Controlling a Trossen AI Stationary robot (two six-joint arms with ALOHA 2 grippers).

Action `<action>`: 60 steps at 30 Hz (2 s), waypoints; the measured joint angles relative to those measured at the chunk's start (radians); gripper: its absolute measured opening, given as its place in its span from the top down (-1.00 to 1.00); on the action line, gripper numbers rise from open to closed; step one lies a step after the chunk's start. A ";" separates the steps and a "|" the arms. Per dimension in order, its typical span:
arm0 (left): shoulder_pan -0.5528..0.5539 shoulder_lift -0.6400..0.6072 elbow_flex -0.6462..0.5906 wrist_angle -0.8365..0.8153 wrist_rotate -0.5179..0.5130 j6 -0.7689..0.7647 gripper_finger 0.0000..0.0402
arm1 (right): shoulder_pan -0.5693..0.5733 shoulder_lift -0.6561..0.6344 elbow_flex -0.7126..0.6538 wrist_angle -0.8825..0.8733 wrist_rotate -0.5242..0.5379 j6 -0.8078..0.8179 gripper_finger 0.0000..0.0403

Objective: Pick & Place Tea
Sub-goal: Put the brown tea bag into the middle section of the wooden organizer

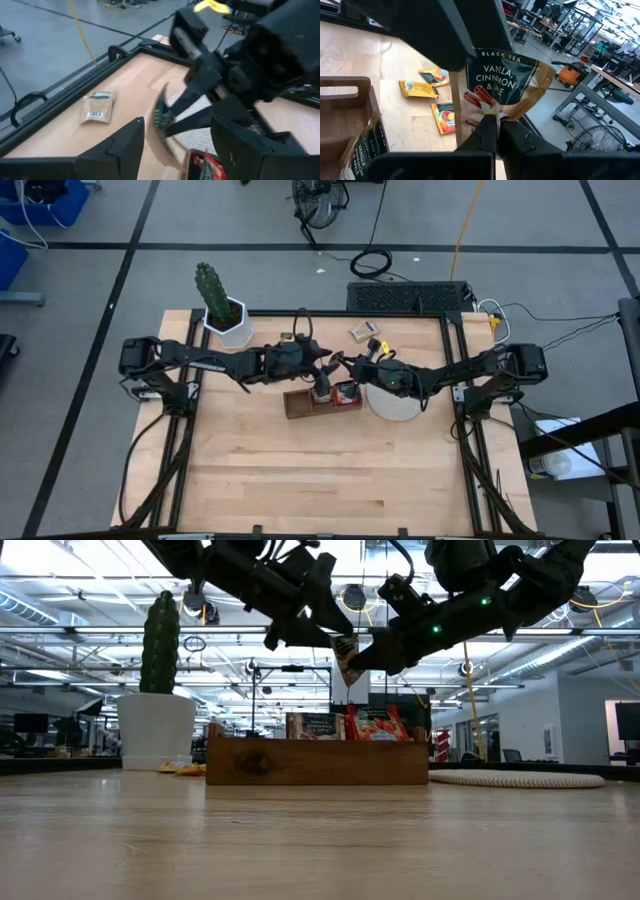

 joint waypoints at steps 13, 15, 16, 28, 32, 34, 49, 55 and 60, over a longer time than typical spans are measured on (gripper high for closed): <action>0.041 0.000 0.000 -0.051 0.040 -0.040 0.62 | -0.001 0.000 0.000 0.008 -0.050 0.004 1.00; 0.043 0.000 0.000 -0.052 0.068 -0.020 0.86 | -0.001 0.000 0.000 0.002 -0.051 0.006 1.00; 0.044 0.000 0.000 -0.053 0.074 -0.009 0.92 | -0.001 0.000 0.000 -0.003 -0.051 0.006 1.00; -0.058 -0.190 -0.003 -0.434 -0.036 0.131 0.98 | 0.000 -0.068 -0.027 -0.055 -0.046 -0.005 0.78; -0.132 -0.189 -0.002 -0.468 -0.033 0.186 0.99 | -0.001 -0.137 -0.041 -0.089 -0.049 -0.005 0.76; -0.158 -0.163 -0.002 -0.454 -0.020 0.193 0.99 | -0.002 -0.183 -0.055 -0.097 -0.048 -0.014 0.76; -0.136 0.031 -0.002 -0.358 0.135 0.199 1.00 | -0.002 -0.361 -0.147 -0.090 -0.050 0.003 0.77; -0.123 0.050 -0.002 -0.341 0.135 0.187 1.00 | -0.002 -0.361 -0.146 -0.106 -0.052 0.003 0.77; -0.123 0.050 -0.002 -0.353 0.135 0.179 1.00 | -0.002 -0.361 -0.146 -0.109 -0.052 0.003 0.77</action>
